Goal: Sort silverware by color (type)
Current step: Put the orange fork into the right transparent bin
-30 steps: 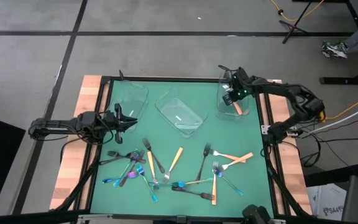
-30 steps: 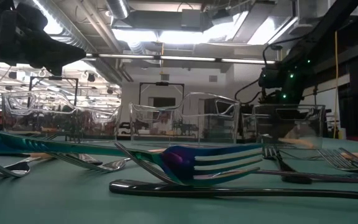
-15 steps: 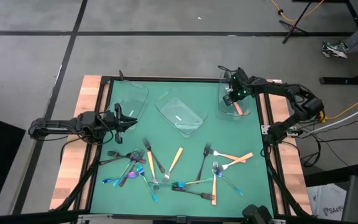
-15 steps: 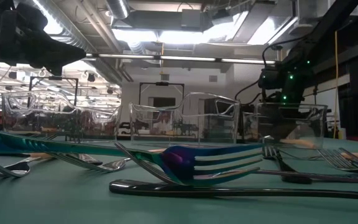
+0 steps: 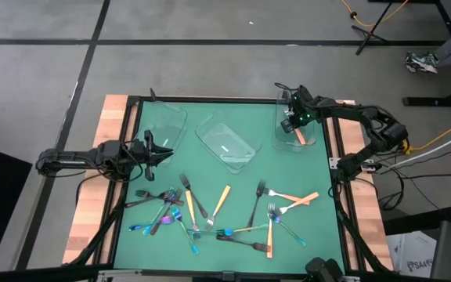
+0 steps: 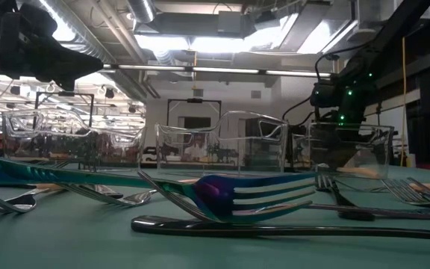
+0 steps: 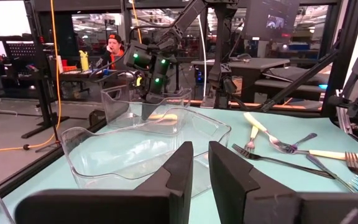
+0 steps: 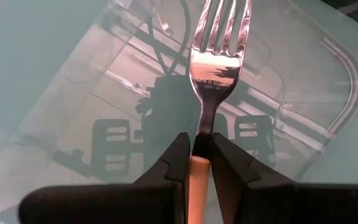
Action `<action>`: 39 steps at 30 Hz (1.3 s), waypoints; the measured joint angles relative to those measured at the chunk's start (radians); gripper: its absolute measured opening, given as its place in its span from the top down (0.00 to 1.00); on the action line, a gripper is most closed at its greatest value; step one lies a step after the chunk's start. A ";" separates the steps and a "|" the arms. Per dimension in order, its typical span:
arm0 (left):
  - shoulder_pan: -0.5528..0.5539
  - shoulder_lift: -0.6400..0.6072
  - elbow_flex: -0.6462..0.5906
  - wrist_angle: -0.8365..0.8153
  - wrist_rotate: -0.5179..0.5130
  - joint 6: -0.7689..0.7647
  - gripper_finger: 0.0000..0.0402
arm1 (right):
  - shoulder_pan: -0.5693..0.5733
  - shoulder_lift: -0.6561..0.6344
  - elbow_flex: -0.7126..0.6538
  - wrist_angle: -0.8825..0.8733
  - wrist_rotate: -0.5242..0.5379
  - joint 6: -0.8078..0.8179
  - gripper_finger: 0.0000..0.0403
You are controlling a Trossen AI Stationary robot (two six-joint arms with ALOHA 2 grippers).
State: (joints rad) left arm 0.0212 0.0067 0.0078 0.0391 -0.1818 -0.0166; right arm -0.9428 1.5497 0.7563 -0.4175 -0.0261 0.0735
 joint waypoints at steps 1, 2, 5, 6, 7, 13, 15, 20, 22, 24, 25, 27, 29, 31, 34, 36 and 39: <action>0.000 0.000 0.000 0.000 0.000 0.000 0.89 | 0.000 0.000 0.000 0.000 0.000 0.000 0.88; 0.000 0.000 0.000 0.000 0.000 0.000 0.89 | 0.000 0.000 0.000 -0.001 0.001 -0.001 0.86; 0.000 0.000 0.000 0.000 0.000 0.000 0.89 | 0.000 0.001 -0.001 -0.002 0.003 -0.001 0.78; 0.000 0.000 0.000 0.000 0.000 0.000 0.89 | 0.000 0.001 -0.001 -0.002 0.003 -0.001 0.75; 0.000 0.000 0.000 0.000 0.000 0.000 0.89 | 0.000 0.001 -0.001 -0.001 0.003 -0.001 0.72; 0.000 0.000 0.000 0.000 0.000 0.000 0.89 | 0.000 0.001 -0.001 -0.001 0.006 0.000 0.56; 0.000 0.000 0.000 0.000 0.000 0.000 0.89 | 0.000 0.000 -0.001 -0.001 0.000 0.000 0.54; 0.000 0.000 0.000 0.000 0.000 0.000 0.89 | 0.000 -0.006 -0.001 -0.002 -0.009 0.000 0.52; 0.000 0.000 0.000 0.000 0.000 0.000 0.89 | 0.000 -0.015 -0.001 -0.001 -0.017 -0.001 0.52; 0.000 0.000 0.000 0.000 0.000 0.000 0.89 | 0.000 -0.027 -0.002 -0.002 -0.028 0.002 0.52; 0.000 0.000 0.000 0.000 0.000 0.000 0.89 | 0.000 -0.035 -0.003 -0.004 -0.029 0.004 0.52; 0.000 0.000 0.000 0.000 0.000 0.000 0.89 | 0.000 -0.055 -0.003 -0.002 -0.028 0.004 0.52; 0.000 0.000 0.000 0.000 0.000 0.000 0.89 | 0.000 -0.077 -0.003 -0.001 -0.025 0.004 0.52; 0.000 0.000 0.000 0.000 0.000 0.000 0.89 | 0.000 -0.101 -0.003 -0.003 -0.020 0.003 0.52; 0.000 0.000 0.000 0.000 0.000 0.000 0.89 | 0.000 -0.146 -0.003 -0.002 -0.046 0.002 0.52; 0.000 0.000 0.000 0.000 0.000 0.000 0.89 | 0.000 -0.184 -0.003 -0.002 -0.081 0.002 0.52; 0.000 0.000 0.000 0.000 0.000 0.000 0.89 | 0.001 -0.253 -0.003 -0.001 -0.176 0.002 0.52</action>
State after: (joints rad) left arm 0.0212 0.0066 0.0078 0.0387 -0.1818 -0.0166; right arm -0.9422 1.2972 0.7536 -0.4185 -0.2024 0.0751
